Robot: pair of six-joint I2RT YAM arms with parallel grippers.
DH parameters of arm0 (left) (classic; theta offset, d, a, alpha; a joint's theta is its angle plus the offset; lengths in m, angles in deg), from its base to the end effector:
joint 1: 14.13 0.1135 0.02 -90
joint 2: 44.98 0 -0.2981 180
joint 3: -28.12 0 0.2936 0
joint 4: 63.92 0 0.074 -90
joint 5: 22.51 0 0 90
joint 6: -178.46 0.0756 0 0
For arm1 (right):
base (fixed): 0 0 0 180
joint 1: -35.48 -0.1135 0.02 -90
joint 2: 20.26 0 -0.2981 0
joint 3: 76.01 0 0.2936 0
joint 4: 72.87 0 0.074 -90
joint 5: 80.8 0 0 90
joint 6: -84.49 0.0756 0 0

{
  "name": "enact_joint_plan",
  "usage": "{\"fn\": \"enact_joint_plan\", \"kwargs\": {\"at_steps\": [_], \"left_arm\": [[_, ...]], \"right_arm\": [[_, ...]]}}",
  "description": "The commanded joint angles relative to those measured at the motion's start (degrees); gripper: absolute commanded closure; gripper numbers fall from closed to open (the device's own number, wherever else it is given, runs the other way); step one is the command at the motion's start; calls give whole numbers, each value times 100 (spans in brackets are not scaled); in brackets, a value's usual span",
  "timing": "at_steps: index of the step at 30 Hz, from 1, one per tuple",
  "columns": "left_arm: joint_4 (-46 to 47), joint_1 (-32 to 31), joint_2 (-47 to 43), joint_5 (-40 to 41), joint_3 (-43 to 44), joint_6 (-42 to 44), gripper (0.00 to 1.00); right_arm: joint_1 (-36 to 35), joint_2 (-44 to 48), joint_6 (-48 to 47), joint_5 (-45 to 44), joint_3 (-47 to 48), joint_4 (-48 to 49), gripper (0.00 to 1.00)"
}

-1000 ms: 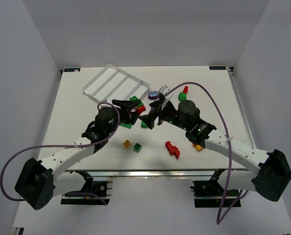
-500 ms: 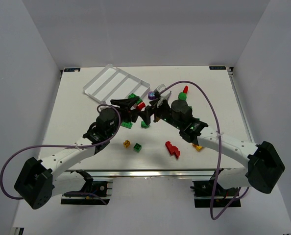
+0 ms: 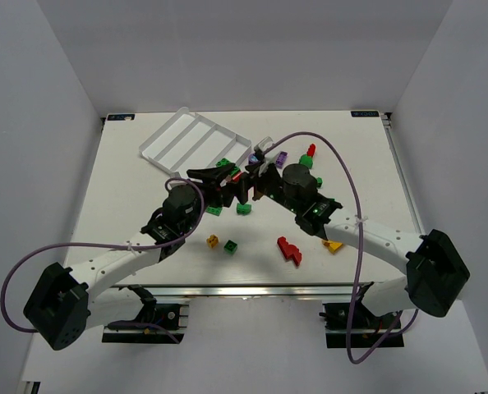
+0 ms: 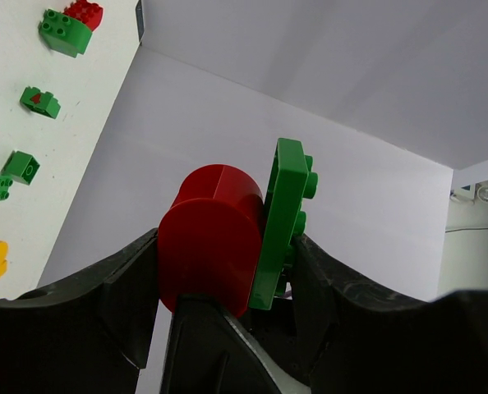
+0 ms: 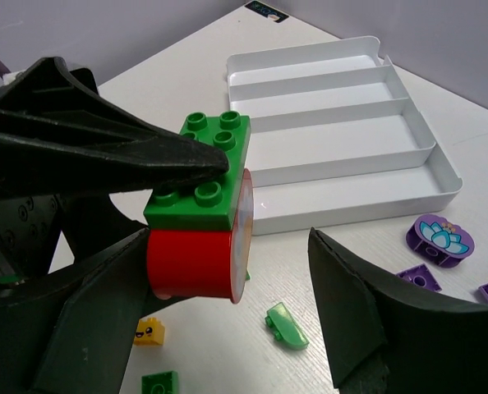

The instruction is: Sort the legos into containers by color

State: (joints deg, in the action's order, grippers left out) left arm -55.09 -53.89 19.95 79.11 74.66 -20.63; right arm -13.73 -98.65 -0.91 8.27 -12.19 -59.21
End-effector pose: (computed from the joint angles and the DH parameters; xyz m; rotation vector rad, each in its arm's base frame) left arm 0.2544 -0.1919 0.2663 -1.3249 1.6025 -1.6309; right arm 0.2582 0.2973 0.3293 -0.6078 1.5161 0.7156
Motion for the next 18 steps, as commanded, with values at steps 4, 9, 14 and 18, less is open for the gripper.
{"fn": "enact_joint_plan", "kwargs": {"at_steps": [4, 9, 14, 18], "left_arm": [[276, -40, -77, 86, -55, -103, 92], [302, -49, -94, 86, -46, -138, 92], [407, -57, -103, 121, -55, -199, 92], [469, -57, -94, 104, -3, -165, 90]], "right_arm": [[-36, -106, -91, -74, 343, 399, 24], [-36, -124, -73, 40, 290, 417, 46], [-36, -98, -47, 269, 281, 355, 58], [-27, -98, -91, 339, 334, 346, 81]]}}
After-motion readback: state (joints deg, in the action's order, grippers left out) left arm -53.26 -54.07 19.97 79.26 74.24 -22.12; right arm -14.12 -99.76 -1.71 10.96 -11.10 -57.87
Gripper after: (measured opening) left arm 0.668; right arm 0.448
